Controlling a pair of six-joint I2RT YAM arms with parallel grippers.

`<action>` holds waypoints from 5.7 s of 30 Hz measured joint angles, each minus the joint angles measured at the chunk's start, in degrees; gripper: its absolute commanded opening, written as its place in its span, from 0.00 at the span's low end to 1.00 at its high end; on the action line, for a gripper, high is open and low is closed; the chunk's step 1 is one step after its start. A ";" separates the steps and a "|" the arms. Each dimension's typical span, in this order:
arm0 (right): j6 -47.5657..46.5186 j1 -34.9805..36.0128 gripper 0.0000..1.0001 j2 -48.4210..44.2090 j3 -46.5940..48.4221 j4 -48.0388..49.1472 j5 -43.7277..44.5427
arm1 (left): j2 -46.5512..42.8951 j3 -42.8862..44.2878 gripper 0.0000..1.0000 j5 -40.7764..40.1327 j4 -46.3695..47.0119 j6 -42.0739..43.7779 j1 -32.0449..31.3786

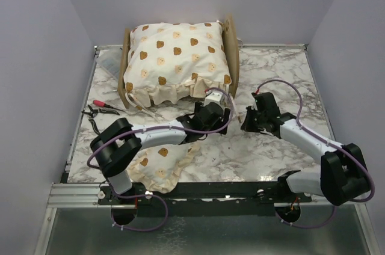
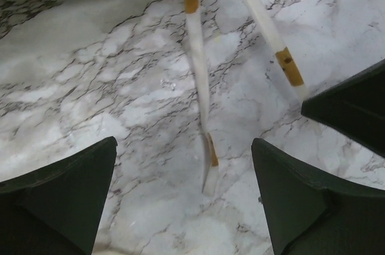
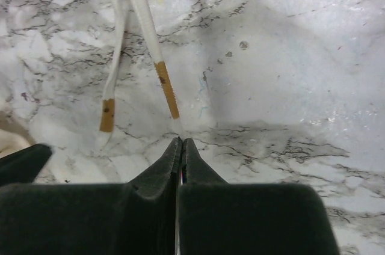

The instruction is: Set up the pet bed

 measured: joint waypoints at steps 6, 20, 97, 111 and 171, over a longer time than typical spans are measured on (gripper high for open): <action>2.14 0.00 0.00 -2.12 -2.40 2.97 -2.69 | 9.86 7.08 0.75 -0.15 0.37 2.99 -1.42; 3.76 -0.02 0.00 -5.14 -5.07 6.34 -4.35 | 17.07 11.50 0.00 -5.49 -5.53 6.93 -6.51; 9.22 3.23 0.35 6.25 -7.96 17.57 -17.42 | -4.98 -8.26 0.65 3.17 13.25 -9.68 -0.63; 3.80 4.31 0.50 -5.90 -1.33 -0.94 0.52 | -1.55 -6.73 0.65 2.95 13.31 -7.30 1.44; 5.40 4.28 0.00 -3.82 -4.46 -0.98 6.82 | 22.80 19.19 0.24 -8.46 18.40 -2.23 4.20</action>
